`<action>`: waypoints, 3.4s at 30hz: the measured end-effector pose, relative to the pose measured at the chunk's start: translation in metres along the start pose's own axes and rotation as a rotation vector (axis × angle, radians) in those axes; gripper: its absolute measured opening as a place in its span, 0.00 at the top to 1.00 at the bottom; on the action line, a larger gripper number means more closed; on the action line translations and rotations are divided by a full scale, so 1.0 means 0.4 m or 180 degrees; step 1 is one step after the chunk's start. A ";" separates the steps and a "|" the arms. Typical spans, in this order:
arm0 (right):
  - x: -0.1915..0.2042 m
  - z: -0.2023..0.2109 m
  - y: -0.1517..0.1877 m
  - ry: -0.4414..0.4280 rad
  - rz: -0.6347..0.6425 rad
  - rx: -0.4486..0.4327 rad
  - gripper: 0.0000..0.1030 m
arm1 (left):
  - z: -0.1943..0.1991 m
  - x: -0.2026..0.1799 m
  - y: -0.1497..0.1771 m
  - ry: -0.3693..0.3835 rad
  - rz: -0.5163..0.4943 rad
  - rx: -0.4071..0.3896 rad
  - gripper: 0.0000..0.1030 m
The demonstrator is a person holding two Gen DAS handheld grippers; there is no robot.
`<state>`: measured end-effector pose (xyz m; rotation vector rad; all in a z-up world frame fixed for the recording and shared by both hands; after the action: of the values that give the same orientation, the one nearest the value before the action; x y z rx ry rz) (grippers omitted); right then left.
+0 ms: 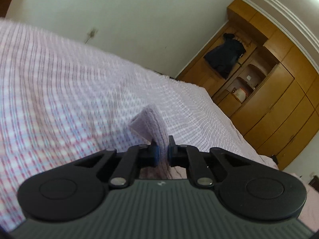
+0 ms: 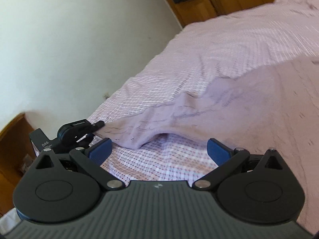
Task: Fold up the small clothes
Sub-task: 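Lift the sleeve with the left gripper and lay it across the cardigan body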
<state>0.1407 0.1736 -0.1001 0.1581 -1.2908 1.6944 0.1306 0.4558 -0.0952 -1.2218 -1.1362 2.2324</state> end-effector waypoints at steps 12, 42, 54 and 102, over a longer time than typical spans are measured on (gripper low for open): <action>-0.045 0.044 -0.004 0.0026 0.0135 -0.0148 0.00 | 0.083 0.042 -0.077 -0.0088 0.0087 -0.0263 0.90; -0.315 0.357 -0.185 0.0522 0.0119 -0.0601 0.00 | 0.148 -0.630 0.121 0.1212 -0.0259 0.0209 0.90; -0.445 0.515 -0.268 0.0360 -0.0175 -0.0609 0.00 | 0.174 -0.817 0.266 0.1253 -0.0717 0.0429 0.90; -0.817 0.903 -0.317 0.0574 -0.1023 -0.0992 0.00 | 0.255 -1.267 0.815 0.1809 -0.1495 0.0968 0.90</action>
<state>0.2548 -0.3147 -0.0551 0.0246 -1.2979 1.1934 0.3556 -0.1105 -0.0466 -1.1951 -0.7268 1.5029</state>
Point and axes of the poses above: each gripper's, at about its wrist camera, not at the fingertips, and z roughly against the way its jaws point, x to its left, y to its underside, the point moved 9 cm from there along -z, roughly the way its jaws point, and after that the axes turned 6 degrees about -z, right-handed, at the moved point
